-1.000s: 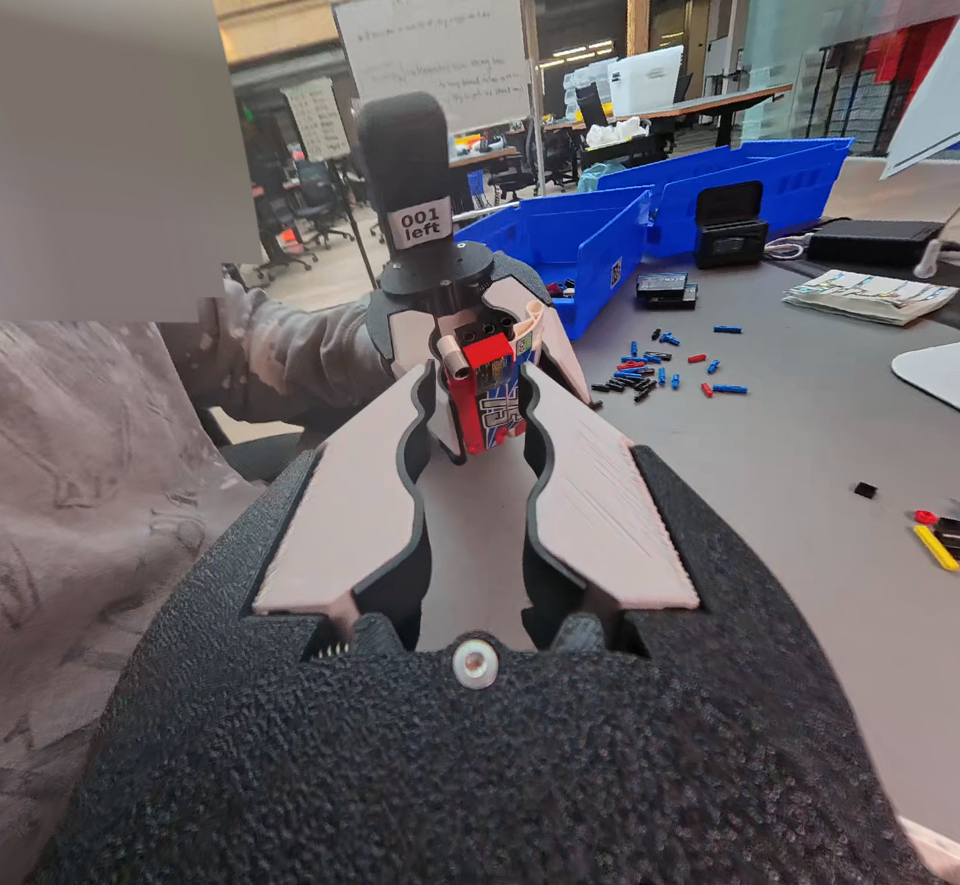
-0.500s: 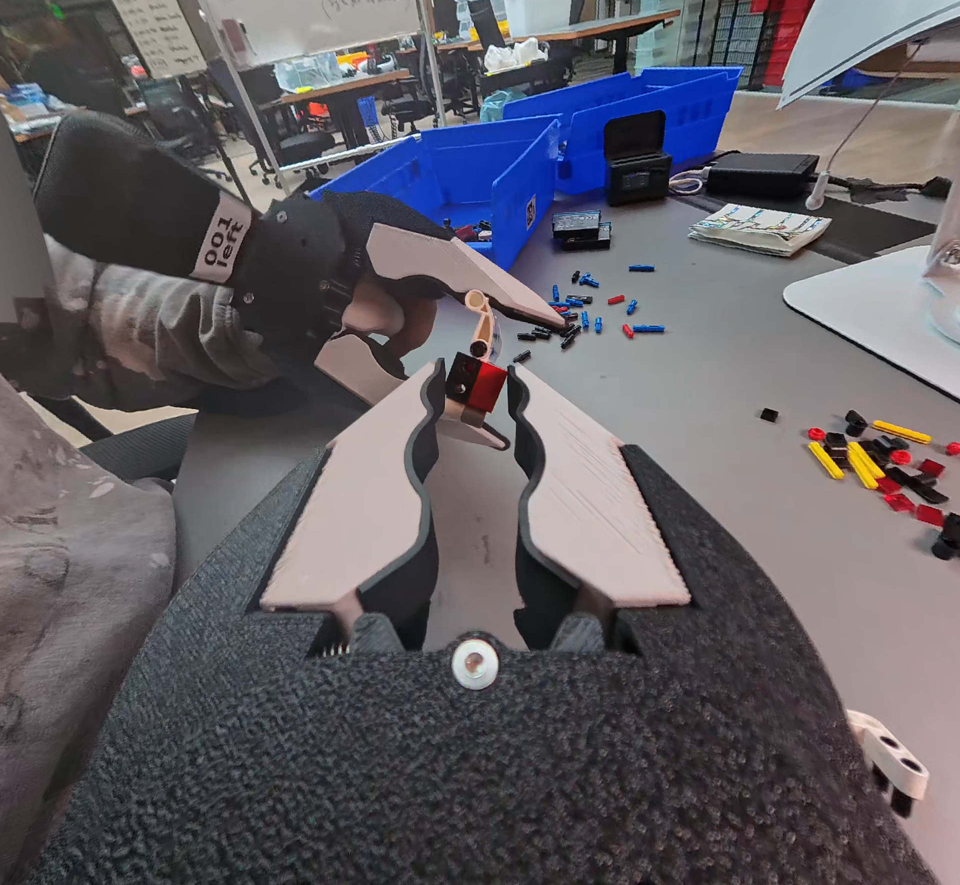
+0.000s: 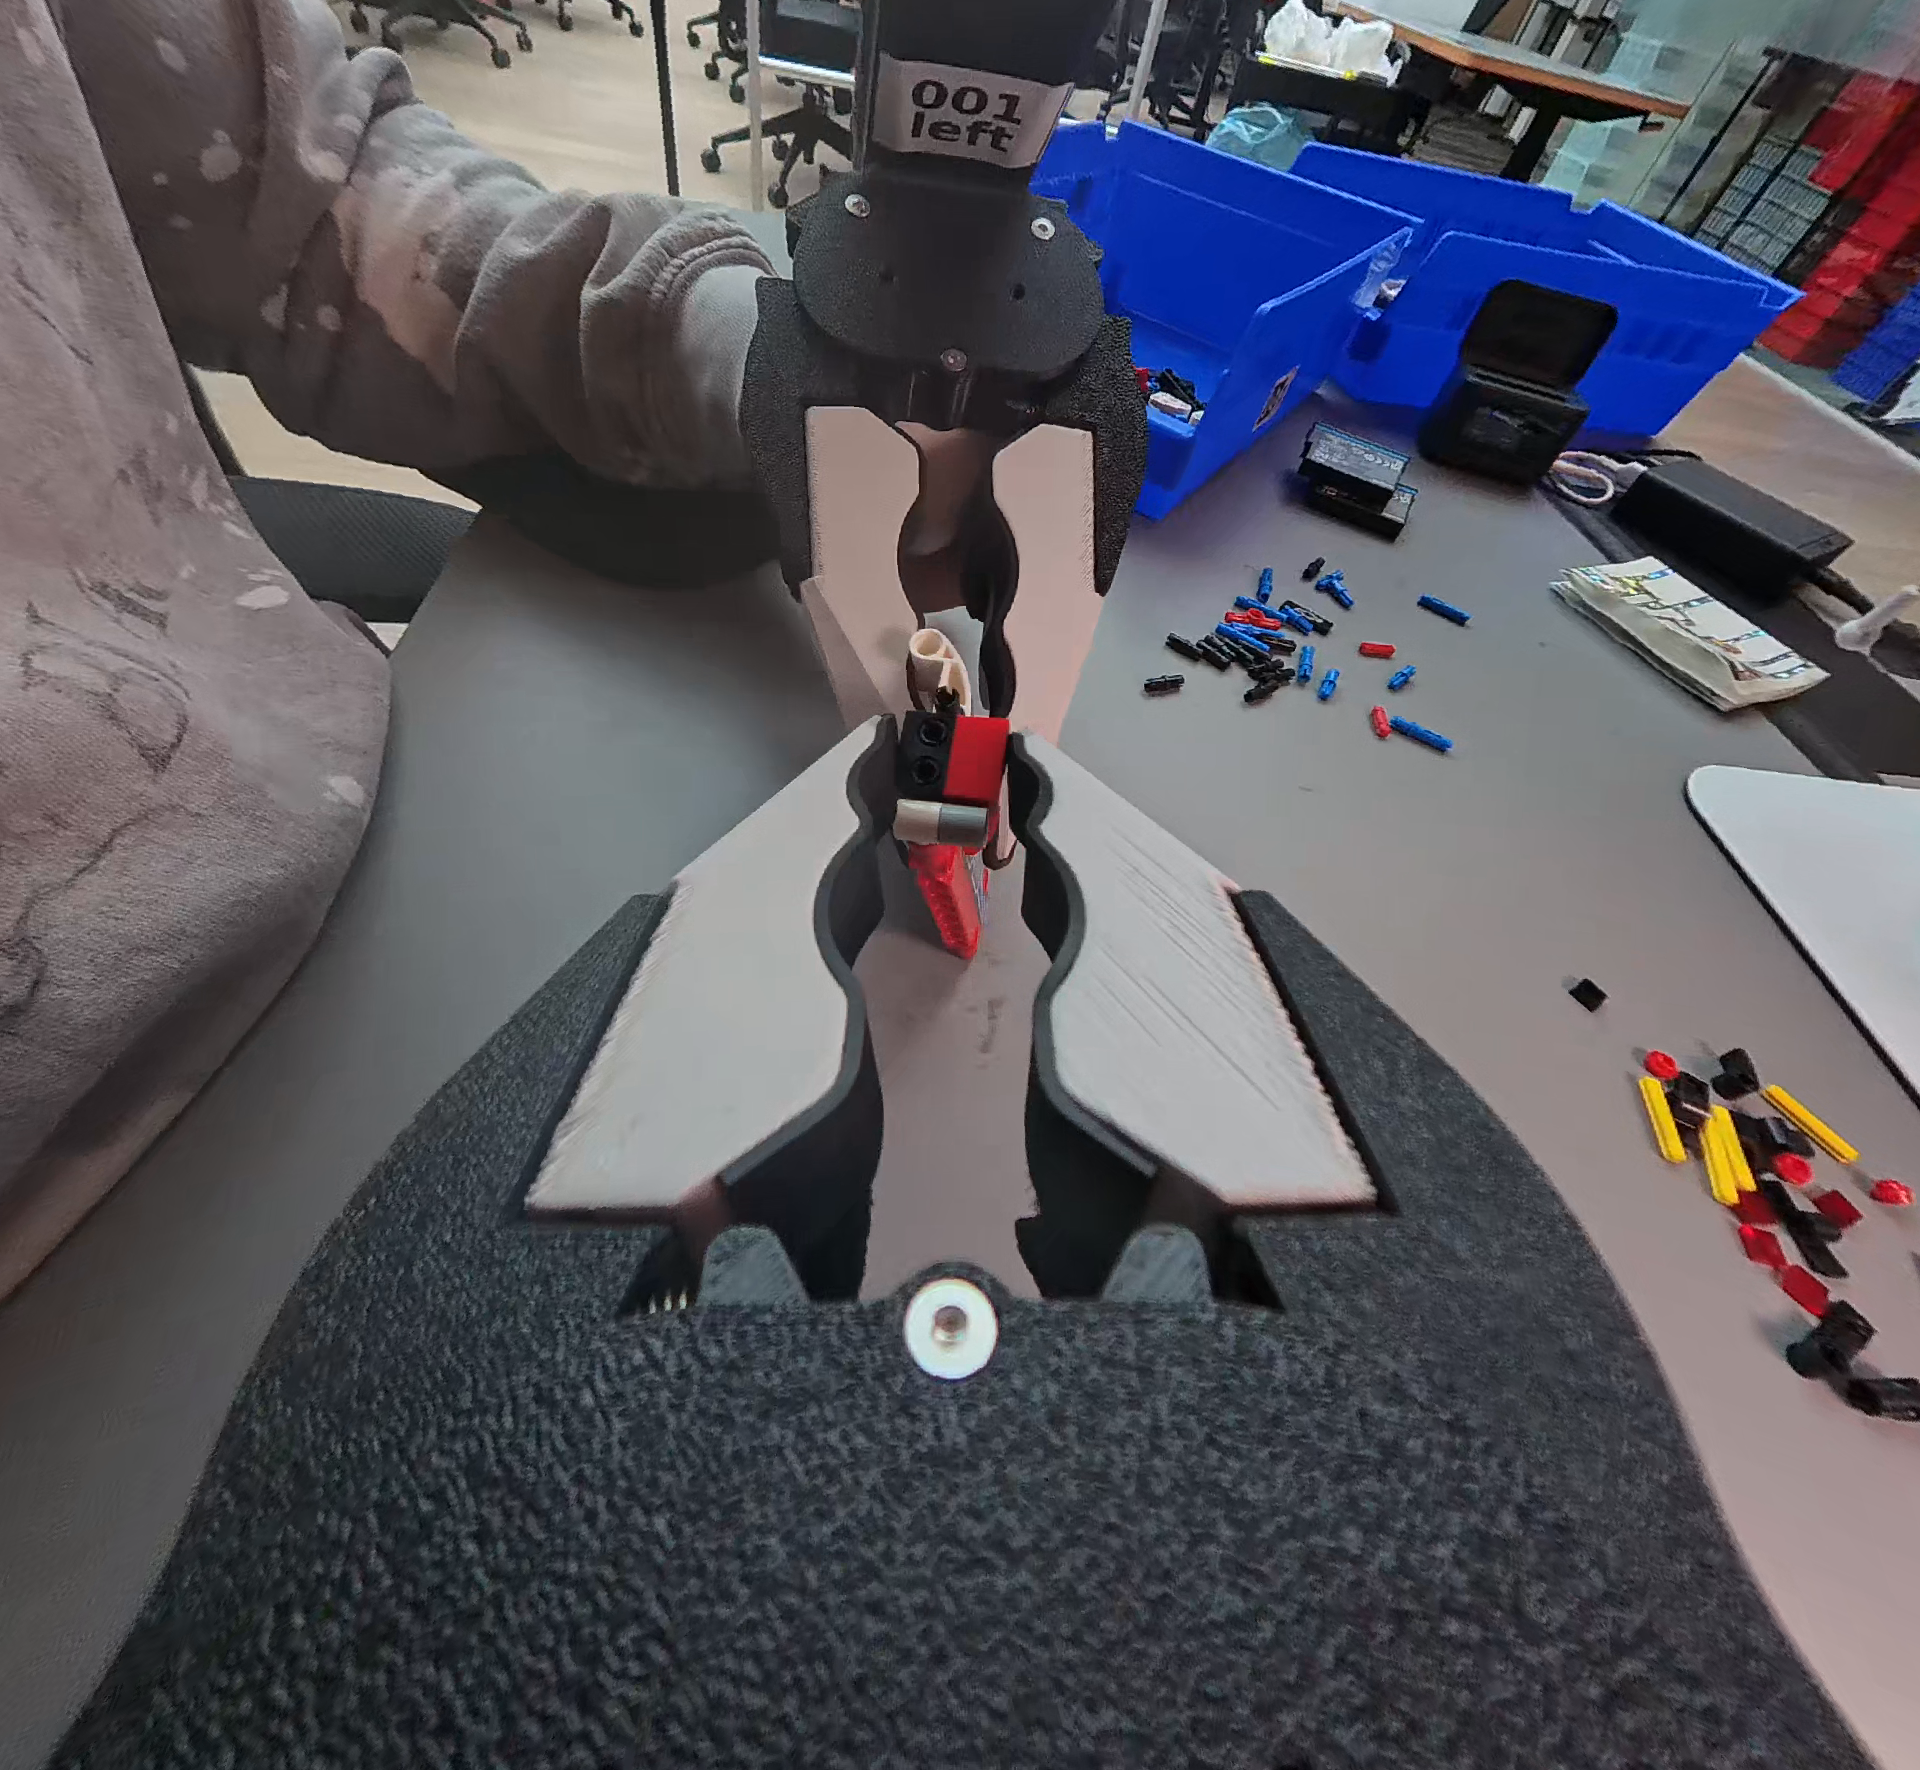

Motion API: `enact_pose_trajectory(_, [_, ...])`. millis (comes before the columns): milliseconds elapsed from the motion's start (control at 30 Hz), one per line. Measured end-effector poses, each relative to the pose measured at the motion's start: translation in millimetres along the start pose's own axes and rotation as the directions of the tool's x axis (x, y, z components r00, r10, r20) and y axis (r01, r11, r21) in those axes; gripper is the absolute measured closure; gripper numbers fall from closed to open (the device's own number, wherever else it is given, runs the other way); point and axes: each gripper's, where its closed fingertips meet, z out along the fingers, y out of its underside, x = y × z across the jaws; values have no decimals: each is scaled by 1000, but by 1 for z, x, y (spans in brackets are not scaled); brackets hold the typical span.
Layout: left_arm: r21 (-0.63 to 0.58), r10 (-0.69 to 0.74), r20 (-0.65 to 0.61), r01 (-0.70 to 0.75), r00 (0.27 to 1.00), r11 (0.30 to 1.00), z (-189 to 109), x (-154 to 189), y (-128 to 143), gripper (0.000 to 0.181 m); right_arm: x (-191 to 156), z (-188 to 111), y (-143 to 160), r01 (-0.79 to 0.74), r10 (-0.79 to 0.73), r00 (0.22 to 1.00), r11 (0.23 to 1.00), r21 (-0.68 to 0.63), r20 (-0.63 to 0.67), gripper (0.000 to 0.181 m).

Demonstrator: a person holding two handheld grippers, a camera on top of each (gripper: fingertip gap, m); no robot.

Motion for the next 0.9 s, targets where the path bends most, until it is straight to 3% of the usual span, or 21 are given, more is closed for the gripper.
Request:
enact_pose_trajectory(233, [23, 5, 54, -6, 999, 1000, -5, -5, -14, 171, 8, -8, -16, -3, 5, 1000, 995, 103, -23, 163])
enact_pose_trajectory(467, [35, -17, 44, 16, 999, 999, -9, -3, -17, 171, 8, -9, -23, -1, 2, 1000, 992, 128, -15, 163])
enact_pose_trajectory(600, [71, -30, 14, 29, 999, 997, -12, 0, -18, 171, 9, -7, -26, -122, 116, 992, 979, 161, 45, 162])
enact_pose_trajectory(700, [103, -91, 24, 88, 996, 991, -22, -8, -11, 172, 29, -26, -35, -278, 270, 961, 923, 265, 66, 162])
enact_pose_trajectory(900, [132, -167, -31, 169, 986, 977, -21, -7, -15, 162, 37, -28, -25, -430, 418, 903, 869, 244, 103, 162])
